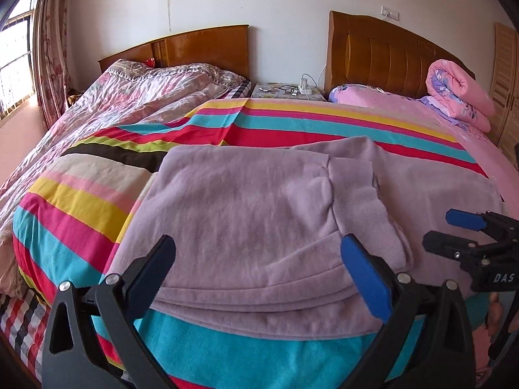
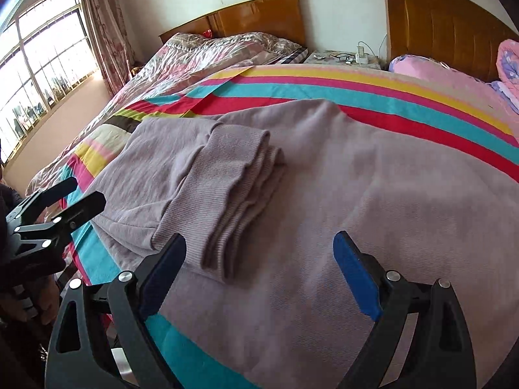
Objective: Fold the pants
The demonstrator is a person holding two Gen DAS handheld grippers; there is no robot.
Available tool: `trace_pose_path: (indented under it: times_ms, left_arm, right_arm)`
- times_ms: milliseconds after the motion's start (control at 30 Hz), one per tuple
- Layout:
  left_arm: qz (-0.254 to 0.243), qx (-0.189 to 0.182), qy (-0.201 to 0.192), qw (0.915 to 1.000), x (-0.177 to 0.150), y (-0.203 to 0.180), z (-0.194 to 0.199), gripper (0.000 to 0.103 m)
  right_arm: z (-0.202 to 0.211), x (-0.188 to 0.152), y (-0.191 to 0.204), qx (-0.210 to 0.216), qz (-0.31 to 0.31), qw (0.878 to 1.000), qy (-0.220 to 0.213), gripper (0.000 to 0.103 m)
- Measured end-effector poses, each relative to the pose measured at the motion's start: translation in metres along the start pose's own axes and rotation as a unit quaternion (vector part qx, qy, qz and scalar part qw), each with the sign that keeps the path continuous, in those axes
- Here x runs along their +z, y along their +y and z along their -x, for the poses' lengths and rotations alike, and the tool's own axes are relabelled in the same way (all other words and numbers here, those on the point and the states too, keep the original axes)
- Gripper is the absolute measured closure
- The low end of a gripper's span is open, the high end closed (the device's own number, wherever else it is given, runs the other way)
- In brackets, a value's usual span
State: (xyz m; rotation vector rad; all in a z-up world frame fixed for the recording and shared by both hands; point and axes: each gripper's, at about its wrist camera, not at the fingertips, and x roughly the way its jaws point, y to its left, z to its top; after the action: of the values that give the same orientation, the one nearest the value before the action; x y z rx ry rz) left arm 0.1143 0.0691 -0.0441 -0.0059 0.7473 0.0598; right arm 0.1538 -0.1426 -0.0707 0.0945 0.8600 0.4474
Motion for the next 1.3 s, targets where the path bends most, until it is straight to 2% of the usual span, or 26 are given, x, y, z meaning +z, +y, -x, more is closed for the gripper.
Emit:
trace_pose_path:
  times_ms: [133,267,333,400,467,533,633,700,800,933,1033,1100,1200,1300]
  left_arm:
    - [-0.005,-0.011,0.017,0.9998,0.016,-0.027,-0.027,0.001]
    - [-0.013,-0.001,0.034,0.9993,0.03,-0.041,-0.061,0.001]
    - [-0.016,0.008,0.045,0.9988,0.029,-0.042,-0.075,0.001]
    - [-0.028,0.017,0.068,0.9971,0.023,-0.042,-0.093,0.001]
    - [-0.016,-0.001,0.06,0.9981,0.021,-0.035,-0.096,0.001]
    - [-0.019,-0.005,0.07,0.9973,0.022,-0.033,-0.099,0.001]
    - [-0.015,-0.016,0.064,0.9977,0.02,-0.029,-0.101,0.001]
    - [-0.012,-0.022,0.065,0.9976,0.02,-0.026,-0.101,0.001]
    - [-0.007,-0.029,0.062,0.9976,0.017,-0.025,-0.099,0.001]
    - [-0.005,-0.028,0.058,0.9979,0.016,-0.027,-0.097,0.001]
    - [-0.004,-0.029,0.057,0.9979,0.015,-0.028,-0.096,0.001]
    - [-0.001,-0.033,0.06,0.9976,0.015,-0.027,-0.097,0.001]
    - [0.001,-0.037,0.061,0.9975,0.015,-0.027,-0.097,0.001]
    - [0.002,-0.039,0.06,0.9974,0.015,-0.026,-0.097,0.001]
  right_arm:
    - [0.062,-0.017,-0.068,-0.043,-0.079,0.994,-0.065,0.014]
    - [0.119,-0.066,-0.137,-0.087,-0.195,0.971,-0.105,0.014]
    - [0.136,-0.094,-0.162,-0.088,-0.245,0.959,-0.114,0.014]
    - [0.137,-0.11,-0.179,-0.09,-0.276,0.951,-0.103,0.014]
    - [0.13,-0.114,-0.19,-0.105,-0.297,0.946,-0.08,0.014]
    - [0.13,-0.117,-0.194,-0.095,-0.321,0.939,-0.075,0.014]
    - [0.126,-0.123,-0.202,-0.083,-0.35,0.93,-0.073,0.014]
    - [0.122,-0.117,-0.204,-0.083,-0.351,0.929,-0.082,0.014]
    - [0.107,-0.101,-0.206,-0.057,-0.355,0.93,-0.073,0.014]
    - [0.096,-0.088,-0.199,-0.098,-0.345,0.932,-0.053,0.012]
    - [0.091,-0.085,-0.18,-0.137,-0.327,0.935,-0.017,0.012]
    - [0.088,-0.084,-0.176,-0.148,-0.336,0.93,-0.009,0.012]
    - [0.089,-0.089,-0.171,-0.165,-0.365,0.916,-0.027,0.015]
    - [0.088,-0.092,-0.164,-0.162,-0.377,0.912,-0.027,0.017]
